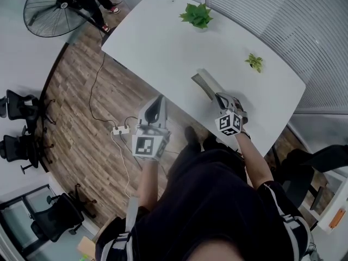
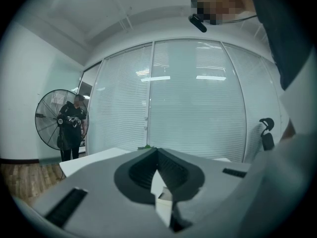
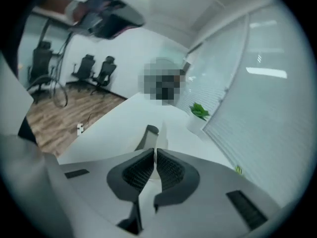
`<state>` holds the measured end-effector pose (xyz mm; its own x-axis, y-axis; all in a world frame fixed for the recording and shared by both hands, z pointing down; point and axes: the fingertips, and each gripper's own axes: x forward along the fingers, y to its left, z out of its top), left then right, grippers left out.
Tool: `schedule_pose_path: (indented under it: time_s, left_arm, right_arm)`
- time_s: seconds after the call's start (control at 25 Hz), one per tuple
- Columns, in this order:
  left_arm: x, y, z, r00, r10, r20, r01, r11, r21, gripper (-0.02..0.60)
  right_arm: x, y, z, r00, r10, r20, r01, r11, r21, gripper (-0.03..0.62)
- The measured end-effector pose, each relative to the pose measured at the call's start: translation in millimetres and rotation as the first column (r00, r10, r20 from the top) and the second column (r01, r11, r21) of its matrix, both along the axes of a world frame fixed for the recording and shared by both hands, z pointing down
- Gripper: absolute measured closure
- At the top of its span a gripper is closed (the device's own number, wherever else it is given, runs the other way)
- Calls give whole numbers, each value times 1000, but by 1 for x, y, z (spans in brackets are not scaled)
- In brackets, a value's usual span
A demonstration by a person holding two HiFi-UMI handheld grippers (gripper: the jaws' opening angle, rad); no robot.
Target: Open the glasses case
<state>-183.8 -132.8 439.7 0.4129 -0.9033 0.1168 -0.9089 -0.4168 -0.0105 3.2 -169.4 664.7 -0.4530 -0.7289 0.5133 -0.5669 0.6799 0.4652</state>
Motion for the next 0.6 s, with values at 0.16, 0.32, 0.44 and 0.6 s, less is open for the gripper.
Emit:
schedule_pose_path:
  time_s: [0.16,0.32,0.44,0.6]
  left_arm:
    - [3,-3,-3,1000,-6,-10,6,1000,9,581]
    - [3,-1,-5,1000,-2,-2,2,1000,7,581]
    - [2,-1,-4,1000,0,6,0,1000,7,581]
    - [1,-3,-3,1000,-5,0,5,1000,1,581]
  right_arm:
    - [38,-35,2,964,197,177,-173,975,-142,572]
    - [56,-49,8,926,277,258,-220,948,-229,571]
    - [59,-56,8,911,289,295,-221,944,-244,571]
    - [60,-57,8,903,295,313,-221,943,-249,571]
